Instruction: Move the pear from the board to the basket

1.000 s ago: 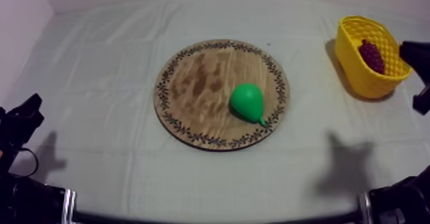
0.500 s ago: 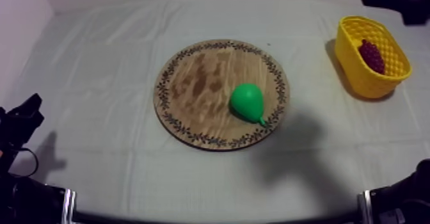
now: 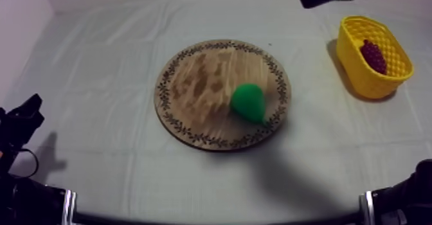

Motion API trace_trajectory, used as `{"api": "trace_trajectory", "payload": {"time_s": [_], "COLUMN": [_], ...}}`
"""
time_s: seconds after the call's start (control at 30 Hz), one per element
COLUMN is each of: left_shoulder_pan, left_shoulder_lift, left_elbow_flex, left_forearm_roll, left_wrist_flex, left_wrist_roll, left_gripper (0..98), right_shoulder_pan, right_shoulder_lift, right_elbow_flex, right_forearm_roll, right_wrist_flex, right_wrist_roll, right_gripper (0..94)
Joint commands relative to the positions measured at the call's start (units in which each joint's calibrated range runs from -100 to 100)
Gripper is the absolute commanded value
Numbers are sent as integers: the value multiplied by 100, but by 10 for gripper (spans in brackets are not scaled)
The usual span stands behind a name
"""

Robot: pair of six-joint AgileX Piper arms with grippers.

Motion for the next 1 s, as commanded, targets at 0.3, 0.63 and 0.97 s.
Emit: {"api": "trace_trajectory", "payload": {"time_s": [0.3, 0.63, 0.97], "left_shoulder_pan": [2, 2, 2], "left_shoulder_lift": [0, 0, 0], "left_elbow_flex": [0, 0, 0], "left_forearm_roll": [2, 2, 2], "left_wrist_flex": [-1, -1, -1], "left_wrist_roll": [-1, -1, -1], "left_gripper": [1, 1, 1], "right_shoulder_pan": [2, -42, -38], "right_shoulder_lift": [1269, 2095, 2623], "right_elbow_flex": [-279, -208, -259], "right_forearm_roll": [107, 71, 7], "right_wrist_flex": [90, 98, 102], "right_wrist_roll": [-611, -842, -802], "right_gripper": [2, 2, 43]}}
